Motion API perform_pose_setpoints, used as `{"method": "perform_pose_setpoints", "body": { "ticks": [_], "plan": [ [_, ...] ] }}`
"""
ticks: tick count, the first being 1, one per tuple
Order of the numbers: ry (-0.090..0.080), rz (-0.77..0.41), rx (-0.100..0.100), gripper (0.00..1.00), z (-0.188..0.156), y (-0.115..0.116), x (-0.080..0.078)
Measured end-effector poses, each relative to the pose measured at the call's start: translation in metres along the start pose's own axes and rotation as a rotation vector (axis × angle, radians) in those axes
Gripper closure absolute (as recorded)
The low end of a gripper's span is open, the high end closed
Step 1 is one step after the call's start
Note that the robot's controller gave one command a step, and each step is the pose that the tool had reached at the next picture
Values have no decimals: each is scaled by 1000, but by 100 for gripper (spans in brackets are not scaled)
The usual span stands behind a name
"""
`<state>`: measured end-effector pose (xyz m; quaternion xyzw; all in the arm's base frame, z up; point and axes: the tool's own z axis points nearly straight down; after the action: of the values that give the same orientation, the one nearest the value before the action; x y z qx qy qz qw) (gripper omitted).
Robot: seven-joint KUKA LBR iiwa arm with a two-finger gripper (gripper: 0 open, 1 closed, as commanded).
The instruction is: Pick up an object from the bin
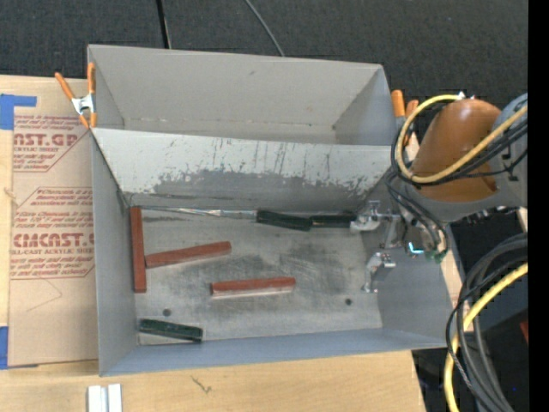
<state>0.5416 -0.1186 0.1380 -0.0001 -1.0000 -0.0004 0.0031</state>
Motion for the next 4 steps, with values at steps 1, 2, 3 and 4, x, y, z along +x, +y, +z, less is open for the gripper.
{"method": "perform_pose_setpoints", "body": {
  "ticks": [1,2,3,4],
  "plan": [
    [-7,-1,1,0,-4,0,-2],
    [-12,-70,4,0,16,25,-2],
    [-8,-83,0,0,60,60,4],
    [-20,-48,3,100,62,81,-28]
  ]
}}
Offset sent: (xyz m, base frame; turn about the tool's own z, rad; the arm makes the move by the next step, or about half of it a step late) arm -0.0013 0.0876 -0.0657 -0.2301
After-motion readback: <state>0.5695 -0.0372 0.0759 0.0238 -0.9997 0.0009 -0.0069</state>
